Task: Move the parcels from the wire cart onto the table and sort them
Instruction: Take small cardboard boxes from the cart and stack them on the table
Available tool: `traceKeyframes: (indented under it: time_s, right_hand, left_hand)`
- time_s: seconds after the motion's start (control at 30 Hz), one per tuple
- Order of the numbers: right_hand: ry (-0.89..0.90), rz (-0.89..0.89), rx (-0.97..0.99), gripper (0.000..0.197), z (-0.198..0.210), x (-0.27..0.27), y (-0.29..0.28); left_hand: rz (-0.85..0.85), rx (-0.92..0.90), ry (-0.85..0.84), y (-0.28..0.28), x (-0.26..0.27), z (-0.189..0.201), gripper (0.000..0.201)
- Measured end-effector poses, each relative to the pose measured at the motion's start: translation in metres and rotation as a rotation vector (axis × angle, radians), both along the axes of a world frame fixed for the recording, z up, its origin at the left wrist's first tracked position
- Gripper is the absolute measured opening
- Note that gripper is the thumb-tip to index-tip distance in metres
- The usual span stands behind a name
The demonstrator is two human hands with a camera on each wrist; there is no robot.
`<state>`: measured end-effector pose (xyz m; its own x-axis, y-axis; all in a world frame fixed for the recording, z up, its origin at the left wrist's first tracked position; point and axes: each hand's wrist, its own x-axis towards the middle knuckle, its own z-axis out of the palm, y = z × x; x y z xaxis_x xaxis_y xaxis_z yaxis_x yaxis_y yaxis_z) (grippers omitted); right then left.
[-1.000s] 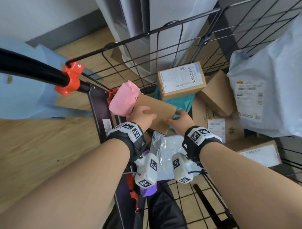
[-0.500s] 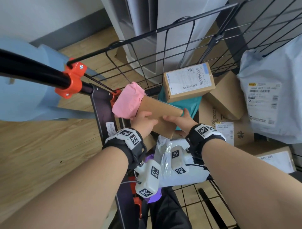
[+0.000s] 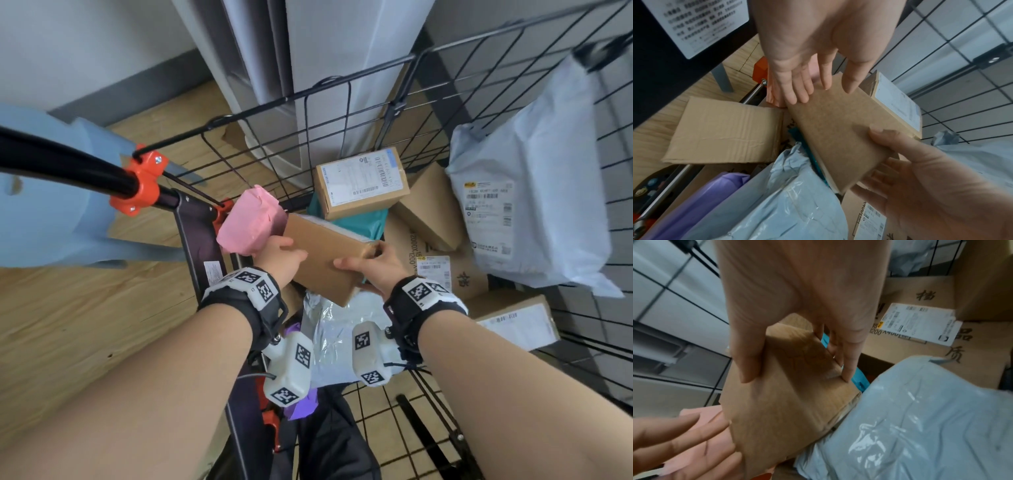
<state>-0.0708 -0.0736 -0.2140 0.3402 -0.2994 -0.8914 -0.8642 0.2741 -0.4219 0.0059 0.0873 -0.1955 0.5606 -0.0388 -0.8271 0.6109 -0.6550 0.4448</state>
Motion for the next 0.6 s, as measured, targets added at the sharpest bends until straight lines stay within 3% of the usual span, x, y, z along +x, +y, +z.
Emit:
traceKeyframes:
  time_s: [0.23,0.4,0.6]
  right_hand:
    - [-0.054,0.060,-0.122,0.121,0.075,-0.029,-0.027]
    - [-0.125,-0.039,-0.203,0.131,0.148,-0.047,-0.041]
    - [-0.252,-0.107,-0.343,0.115,0.233,-0.072,-0.052]
  left_hand:
    - [-0.018,-0.036,-0.071,-0.026,-0.006,0.062,0.049]
    - [-0.045,-0.093,-0.090,-0.042,-0.016,0.120,0.054]
    - [-0.060,-0.173,-0.150,-0.067,-0.024,0.202,0.060]
